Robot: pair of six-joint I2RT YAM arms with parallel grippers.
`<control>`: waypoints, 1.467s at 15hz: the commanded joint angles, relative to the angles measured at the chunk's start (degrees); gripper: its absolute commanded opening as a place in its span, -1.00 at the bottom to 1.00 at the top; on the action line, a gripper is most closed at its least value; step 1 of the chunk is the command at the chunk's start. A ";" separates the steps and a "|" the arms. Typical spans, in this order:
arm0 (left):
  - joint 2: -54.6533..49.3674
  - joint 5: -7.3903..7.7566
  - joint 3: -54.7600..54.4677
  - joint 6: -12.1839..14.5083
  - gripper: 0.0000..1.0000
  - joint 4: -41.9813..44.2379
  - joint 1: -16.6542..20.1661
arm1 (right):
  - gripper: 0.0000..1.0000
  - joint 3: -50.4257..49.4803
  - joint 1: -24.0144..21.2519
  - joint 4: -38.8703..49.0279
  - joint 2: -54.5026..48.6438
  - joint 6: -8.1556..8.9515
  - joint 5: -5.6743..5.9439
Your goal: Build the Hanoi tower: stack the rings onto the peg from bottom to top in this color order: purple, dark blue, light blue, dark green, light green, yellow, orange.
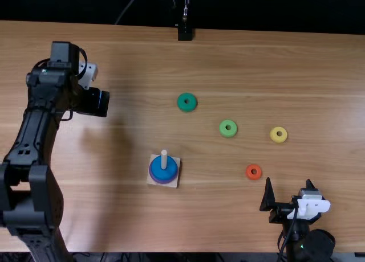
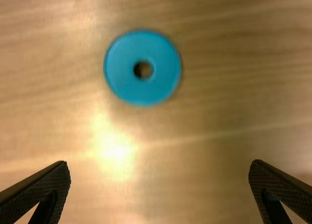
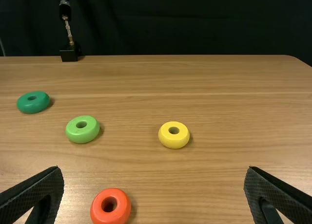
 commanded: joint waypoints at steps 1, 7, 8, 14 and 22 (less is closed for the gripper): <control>3.82 -0.10 4.76 0.38 1.00 -0.06 -0.56 | 1.00 -3.79 -0.55 -4.28 -0.56 0.16 -0.35; 12.08 -0.10 10.12 0.27 1.00 -0.06 -0.30 | 1.00 -3.79 -0.55 -4.28 -0.56 0.05 -0.35; 12.87 -0.10 10.12 0.38 1.00 -0.06 -0.21 | 1.00 -3.79 -0.64 -4.28 -0.56 0.05 -0.35; 17.44 -0.10 13.54 1.12 1.00 -0.06 0.14 | 1.00 -3.79 -0.55 -4.28 -0.56 0.05 -0.35; 19.55 0.11 13.63 1.12 1.00 0.04 0.49 | 1.00 -3.79 -0.55 -4.28 -0.56 0.16 -0.35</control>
